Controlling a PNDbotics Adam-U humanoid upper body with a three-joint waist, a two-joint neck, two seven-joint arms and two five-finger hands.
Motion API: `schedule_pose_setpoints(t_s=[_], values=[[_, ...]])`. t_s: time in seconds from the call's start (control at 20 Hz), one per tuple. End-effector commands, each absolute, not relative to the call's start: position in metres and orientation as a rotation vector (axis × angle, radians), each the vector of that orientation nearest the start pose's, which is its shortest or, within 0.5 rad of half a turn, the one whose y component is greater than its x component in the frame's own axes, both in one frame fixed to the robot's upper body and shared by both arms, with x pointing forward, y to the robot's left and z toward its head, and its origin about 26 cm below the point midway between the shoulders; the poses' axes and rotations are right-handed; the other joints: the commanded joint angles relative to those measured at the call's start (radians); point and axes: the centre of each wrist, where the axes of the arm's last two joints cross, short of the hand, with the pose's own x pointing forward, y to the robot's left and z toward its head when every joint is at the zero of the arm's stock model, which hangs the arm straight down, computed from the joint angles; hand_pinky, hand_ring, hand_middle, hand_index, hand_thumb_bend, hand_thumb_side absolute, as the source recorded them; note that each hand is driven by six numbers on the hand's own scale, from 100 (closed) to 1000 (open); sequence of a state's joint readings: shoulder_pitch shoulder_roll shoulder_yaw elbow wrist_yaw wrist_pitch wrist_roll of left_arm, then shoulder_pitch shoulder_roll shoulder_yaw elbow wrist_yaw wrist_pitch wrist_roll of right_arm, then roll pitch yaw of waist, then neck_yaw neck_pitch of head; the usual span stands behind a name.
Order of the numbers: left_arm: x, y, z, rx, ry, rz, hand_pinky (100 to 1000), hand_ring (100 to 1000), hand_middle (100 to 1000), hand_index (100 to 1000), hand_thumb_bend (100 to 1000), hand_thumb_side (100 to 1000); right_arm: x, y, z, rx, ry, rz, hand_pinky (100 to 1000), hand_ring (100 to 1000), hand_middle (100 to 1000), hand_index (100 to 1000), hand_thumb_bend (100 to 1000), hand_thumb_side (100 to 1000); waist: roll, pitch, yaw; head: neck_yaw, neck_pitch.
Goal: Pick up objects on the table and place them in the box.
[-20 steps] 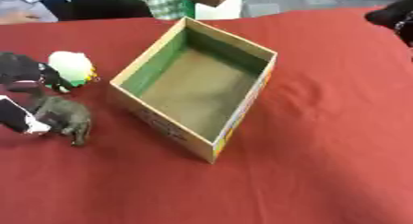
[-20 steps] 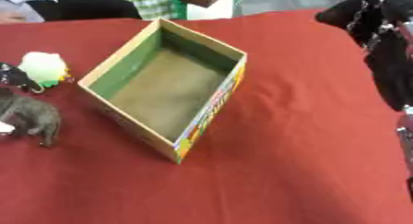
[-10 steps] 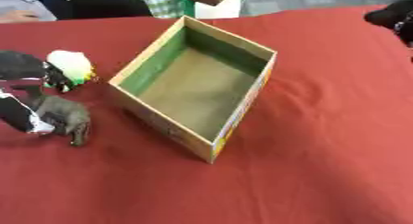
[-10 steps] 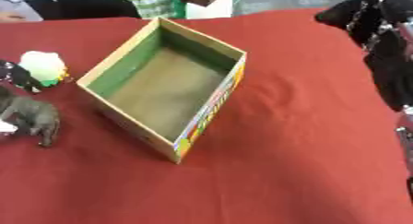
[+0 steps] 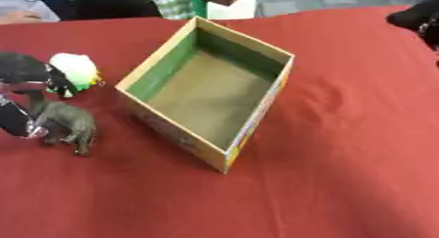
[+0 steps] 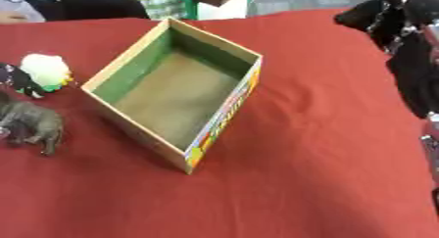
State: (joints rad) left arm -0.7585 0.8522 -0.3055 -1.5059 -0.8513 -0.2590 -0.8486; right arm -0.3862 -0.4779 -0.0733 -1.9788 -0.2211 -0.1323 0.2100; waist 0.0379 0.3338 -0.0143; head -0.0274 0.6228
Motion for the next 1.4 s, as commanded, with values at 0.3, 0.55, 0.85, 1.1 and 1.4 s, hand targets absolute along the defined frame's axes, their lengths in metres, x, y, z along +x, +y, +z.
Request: schedule_pose_setpoints(t_s=[0.3, 0.55, 0.85, 1.1, 1.4], values=[[0.388, 0.308, 0.288, 1.019, -0.875, -2.154, 620, 791, 734, 907, 347, 377, 0.301, -0.292, 0.251, 0.002, -2.443, 0.652, 888, 778, 648, 876, 100, 1000, -0.001, -0.014, -0.002, 0.000, -0.015], [0.388, 0.309, 0.285, 1.056, -0.814, -2.179, 611, 798, 753, 917, 404, 325, 0.301, -0.292, 0.251, 0.003, -2.443, 0.651, 888, 778, 647, 872, 100, 1000, 0.000, -0.013, -0.004, 0.000, -0.016], [0.386, 0.306, 0.284, 1.129, -0.738, -2.234, 584, 782, 713, 869, 448, 278, 0.301, -0.292, 0.250, 0.006, -2.444, 0.648, 888, 778, 644, 869, 100, 1000, -0.002, -0.012, -0.003, 0.000, -0.016], [0.385, 0.301, 0.282, 1.137, -0.738, -2.266, 516, 726, 635, 772, 428, 286, 0.301, -0.292, 0.250, 0.008, -2.445, 0.647, 889, 778, 644, 867, 100, 1000, -0.004, -0.012, -0.003, 0.000, -0.016], [0.386, 0.297, 0.279, 1.077, -0.804, -2.243, 459, 650, 534, 655, 246, 333, 0.301, -0.293, 0.250, 0.005, -2.443, 0.645, 889, 778, 643, 866, 100, 1000, -0.004, -0.012, -0.003, -0.002, -0.015]])
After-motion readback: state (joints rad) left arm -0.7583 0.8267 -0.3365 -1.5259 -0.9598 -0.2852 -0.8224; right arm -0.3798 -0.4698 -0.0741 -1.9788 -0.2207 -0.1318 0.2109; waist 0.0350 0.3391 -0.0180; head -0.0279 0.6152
